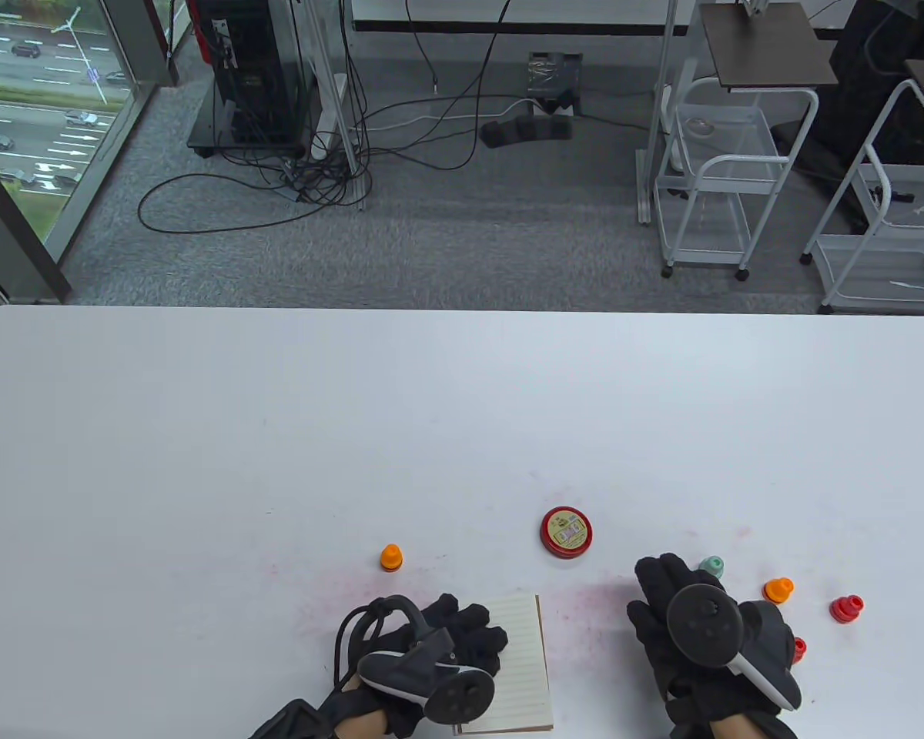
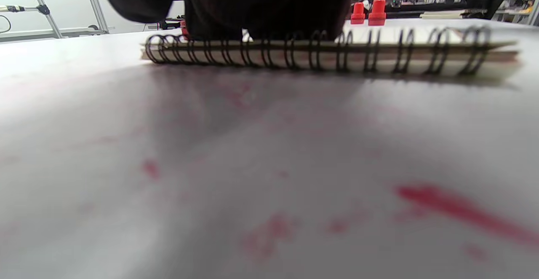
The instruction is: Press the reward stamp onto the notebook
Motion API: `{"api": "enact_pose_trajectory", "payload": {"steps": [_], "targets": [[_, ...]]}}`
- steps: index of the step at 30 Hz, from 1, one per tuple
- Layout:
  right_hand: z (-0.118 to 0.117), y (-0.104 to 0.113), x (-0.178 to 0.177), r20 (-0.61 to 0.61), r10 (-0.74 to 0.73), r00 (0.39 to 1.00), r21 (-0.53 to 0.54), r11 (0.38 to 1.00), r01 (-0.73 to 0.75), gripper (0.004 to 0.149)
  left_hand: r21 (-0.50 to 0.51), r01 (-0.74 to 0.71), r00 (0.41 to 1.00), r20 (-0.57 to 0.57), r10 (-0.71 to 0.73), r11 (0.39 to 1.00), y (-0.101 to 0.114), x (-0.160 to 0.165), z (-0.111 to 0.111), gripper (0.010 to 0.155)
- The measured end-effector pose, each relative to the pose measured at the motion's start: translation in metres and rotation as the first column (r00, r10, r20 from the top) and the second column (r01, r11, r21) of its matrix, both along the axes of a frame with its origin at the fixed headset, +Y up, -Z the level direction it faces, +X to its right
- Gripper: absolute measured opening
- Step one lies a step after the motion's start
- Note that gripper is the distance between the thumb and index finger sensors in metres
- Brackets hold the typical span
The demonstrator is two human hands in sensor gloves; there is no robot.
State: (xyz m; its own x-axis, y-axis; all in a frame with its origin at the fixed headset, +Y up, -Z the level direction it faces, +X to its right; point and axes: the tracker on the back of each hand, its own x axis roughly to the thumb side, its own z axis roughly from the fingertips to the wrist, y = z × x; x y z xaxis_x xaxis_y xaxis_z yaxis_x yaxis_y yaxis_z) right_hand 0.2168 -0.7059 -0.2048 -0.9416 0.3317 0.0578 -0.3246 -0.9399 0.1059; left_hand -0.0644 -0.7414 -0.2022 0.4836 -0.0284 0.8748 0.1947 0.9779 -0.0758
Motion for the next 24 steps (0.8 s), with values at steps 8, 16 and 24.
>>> {"api": "enact_pose_trajectory", "payload": {"steps": [8,16,24], "targets": [[-0.003,0.003,-0.003,0.001,-0.029,1.0,0.011,1.0,0.029,0.06,-0.044,-0.05,0.999,-0.002,0.05,0.998,0.001,0.005,-0.007,0.041],[-0.003,0.004,-0.005,-0.02,-0.007,1.0,0.027,1.0,0.007,0.06,-0.052,-0.083,0.986,-0.152,0.074,0.995,0.029,-0.009,-0.005,0.052],[-0.001,0.007,-0.006,-0.031,0.013,0.999,0.048,0.999,-0.012,0.061,0.081,-0.217,0.855,-0.465,0.23,0.973,0.077,-0.074,-0.015,0.078]]}}
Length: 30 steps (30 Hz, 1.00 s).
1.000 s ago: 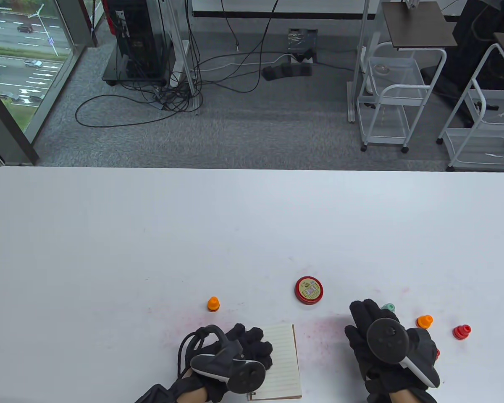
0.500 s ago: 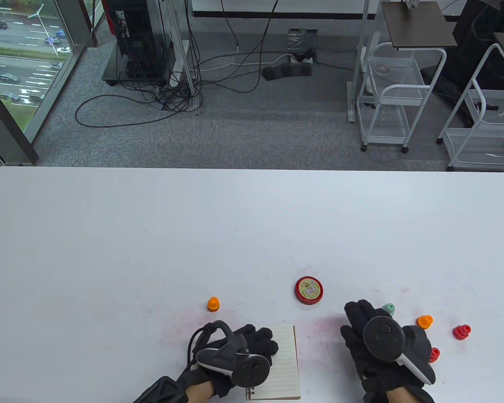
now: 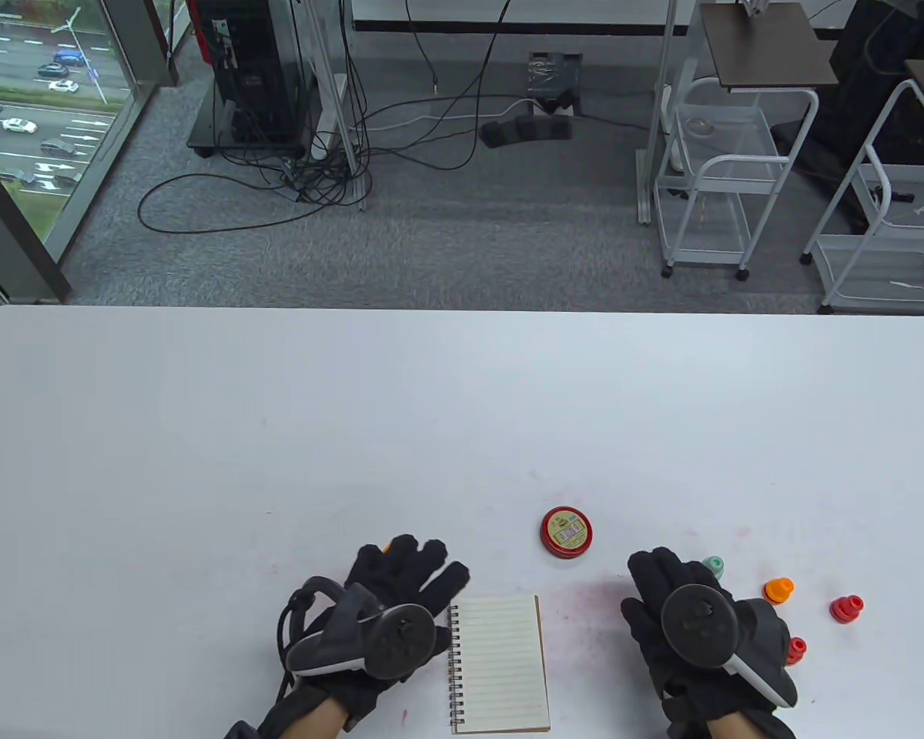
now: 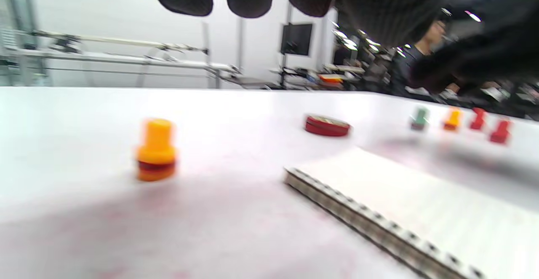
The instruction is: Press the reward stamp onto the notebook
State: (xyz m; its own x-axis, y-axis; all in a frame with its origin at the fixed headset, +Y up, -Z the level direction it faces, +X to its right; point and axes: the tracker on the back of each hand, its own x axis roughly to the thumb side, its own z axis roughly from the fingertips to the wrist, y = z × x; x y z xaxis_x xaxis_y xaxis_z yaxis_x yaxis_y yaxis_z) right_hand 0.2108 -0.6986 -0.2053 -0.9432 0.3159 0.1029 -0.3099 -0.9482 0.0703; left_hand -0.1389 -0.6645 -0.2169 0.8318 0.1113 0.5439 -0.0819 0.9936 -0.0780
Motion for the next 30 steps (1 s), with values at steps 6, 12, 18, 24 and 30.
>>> {"api": "enact_pose_trajectory", "payload": {"steps": [6,12,18,24,30], "targets": [[0.0,0.0,0.0,0.001,0.012,1.0,0.01,1.0,-0.012,0.061,0.007,-0.047,0.982,-0.184,0.048,0.999,-0.002,-0.049,-0.017,0.082],[-0.002,-0.001,-0.001,0.001,0.028,1.0,0.006,1.0,-0.028,0.062,-0.015,-0.01,0.978,-0.206,0.007,1.0,-0.035,-0.069,-0.021,0.081],[-0.005,-0.007,-0.006,-0.013,0.073,0.997,-0.01,0.997,-0.073,0.063,0.018,-0.016,0.978,-0.206,0.019,1.0,-0.032,-0.07,-0.02,0.08],[-0.012,-0.006,-0.014,-0.049,0.05,0.998,-0.029,0.998,-0.052,0.064,0.05,-0.043,0.981,-0.187,0.052,0.998,-0.019,-0.07,-0.012,0.079],[-0.039,0.005,-0.043,-0.111,0.161,0.981,-0.055,0.984,-0.168,0.068,0.016,-0.073,0.978,-0.193,0.075,0.997,-0.017,-0.071,-0.01,0.076]]}}
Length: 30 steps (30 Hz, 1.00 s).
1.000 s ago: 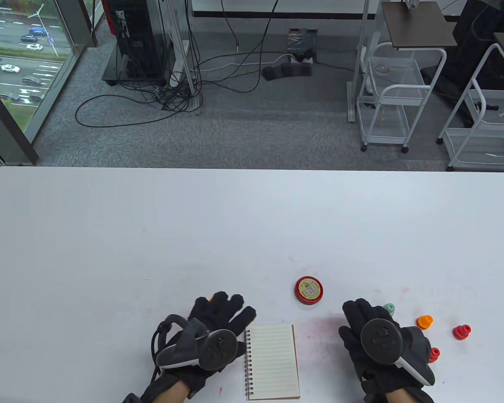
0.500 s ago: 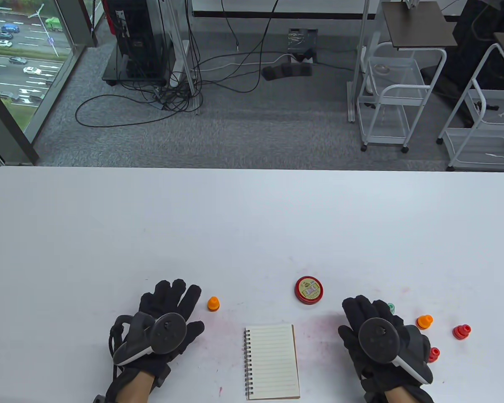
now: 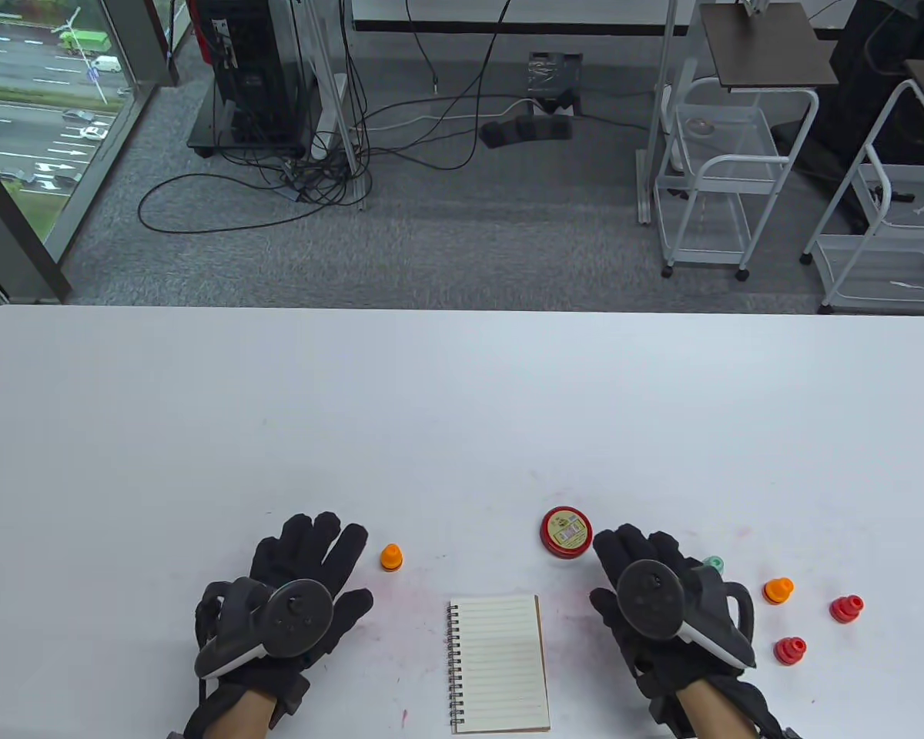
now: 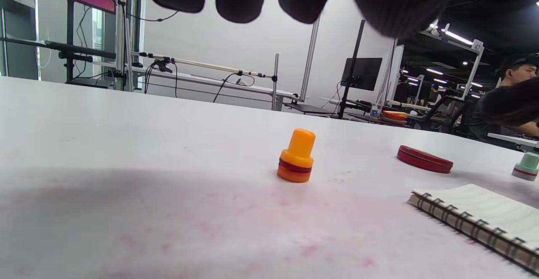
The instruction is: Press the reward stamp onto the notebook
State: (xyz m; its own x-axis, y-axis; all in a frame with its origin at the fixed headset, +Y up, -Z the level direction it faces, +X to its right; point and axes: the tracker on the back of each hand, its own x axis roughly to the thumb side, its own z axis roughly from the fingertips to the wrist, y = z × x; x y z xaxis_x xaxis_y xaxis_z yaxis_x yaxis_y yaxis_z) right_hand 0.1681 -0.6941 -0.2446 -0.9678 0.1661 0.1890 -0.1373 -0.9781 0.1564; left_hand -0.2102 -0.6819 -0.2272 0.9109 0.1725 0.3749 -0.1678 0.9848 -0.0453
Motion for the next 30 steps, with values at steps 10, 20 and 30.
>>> {"api": "enact_pose_trajectory", "payload": {"steps": [10,20,30], "targets": [[-0.075,-0.018,-0.047,-0.007,0.118,0.993,-0.225,0.967,-0.116,0.081,0.049,0.002,1.0,0.024,-0.003,0.999,0.012,0.007,0.01,0.071],[-0.095,-0.052,-0.062,-0.02,0.165,0.986,-0.369,0.915,-0.161,0.078,0.018,0.037,0.999,-0.021,-0.037,0.999,0.012,0.004,0.01,0.07],[-0.09,-0.051,-0.065,-0.073,0.185,0.98,-0.189,0.962,-0.196,0.066,0.093,0.003,0.999,-0.048,0.001,0.996,0.008,-0.003,0.006,0.067]]}}
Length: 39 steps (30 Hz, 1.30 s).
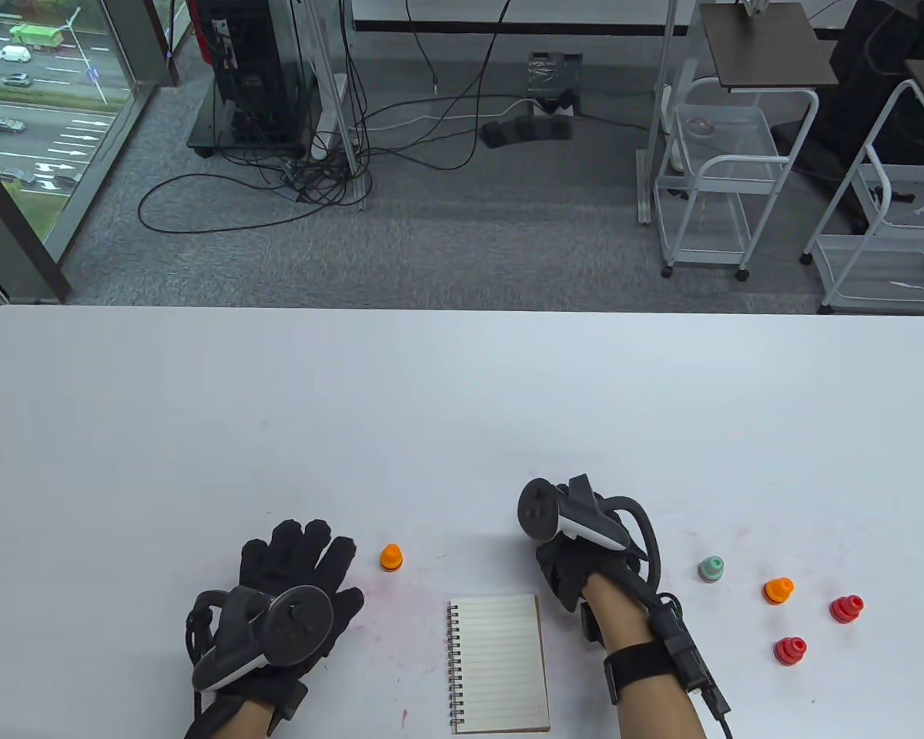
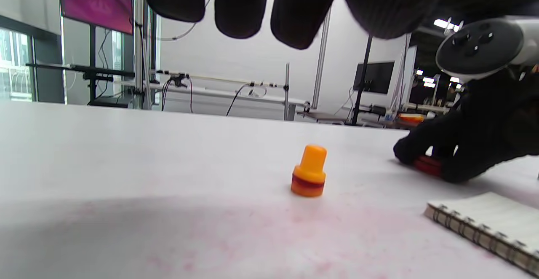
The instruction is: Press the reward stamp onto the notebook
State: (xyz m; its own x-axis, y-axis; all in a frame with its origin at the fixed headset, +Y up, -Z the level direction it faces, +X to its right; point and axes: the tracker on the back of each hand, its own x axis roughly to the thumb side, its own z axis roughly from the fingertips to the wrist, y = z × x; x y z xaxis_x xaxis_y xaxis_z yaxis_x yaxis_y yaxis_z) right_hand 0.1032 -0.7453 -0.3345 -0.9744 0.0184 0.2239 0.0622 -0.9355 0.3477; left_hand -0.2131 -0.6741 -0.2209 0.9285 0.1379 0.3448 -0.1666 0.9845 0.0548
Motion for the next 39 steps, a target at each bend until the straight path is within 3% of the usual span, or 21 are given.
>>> {"api": "enact_pose_trajectory", "payload": {"steps": [4,8,12,18,20,22,24,31,34,39], "targets": [[0.019,0.023,0.004,-0.054,-0.054,0.997,0.113,0.992,0.06,0.067,0.008,-0.064,0.998,0.005,0.063,0.998,-0.006,-0.008,-0.006,0.068],[0.05,0.049,0.012,-0.097,-0.081,0.992,0.151,0.984,0.095,0.068,-0.014,-0.08,0.997,0.011,0.08,0.997,-0.008,-0.008,-0.009,0.069],[0.085,0.06,0.021,-0.127,-0.115,0.985,0.175,0.975,0.136,0.069,-0.059,-0.07,0.997,0.016,0.071,0.996,-0.012,-0.008,-0.011,0.07],[0.132,0.041,0.028,-0.154,-0.156,0.976,0.147,0.973,0.179,0.07,-0.077,-0.046,0.999,0.021,0.048,0.996,-0.013,-0.006,-0.01,0.071],[0.138,0.031,0.028,-0.163,-0.149,0.975,0.085,0.983,0.164,0.072,-0.062,-0.042,0.999,0.022,0.043,0.997,-0.012,-0.006,-0.009,0.071],[0.14,0.025,0.026,-0.168,-0.195,0.966,0.006,0.98,0.199,0.072,-0.058,-0.042,0.999,0.023,0.043,0.997,-0.011,-0.005,-0.009,0.07],[0.142,0.022,0.026,-0.163,-0.191,0.968,-0.003,0.981,0.193,0.072,-0.06,-0.04,0.999,0.023,0.041,0.997,-0.013,-0.005,-0.008,0.07],[0.146,0.006,0.014,-0.25,-0.03,0.968,-0.019,0.999,0.026,0.073,-0.078,-0.026,1.0,0.014,0.027,0.997,-0.015,-0.004,-0.01,0.069],[0.149,0.003,0.005,-0.298,0.084,0.951,0.027,0.996,-0.079,0.075,-0.097,-0.022,1.0,-0.002,0.022,0.995,-0.016,-0.005,-0.01,0.07],[0.151,0.005,0.003,-0.28,-0.018,0.96,0.0,1.0,0.019,0.076,-0.1,-0.052,0.999,-0.003,0.052,0.994,-0.016,-0.005,-0.011,0.073]]}}
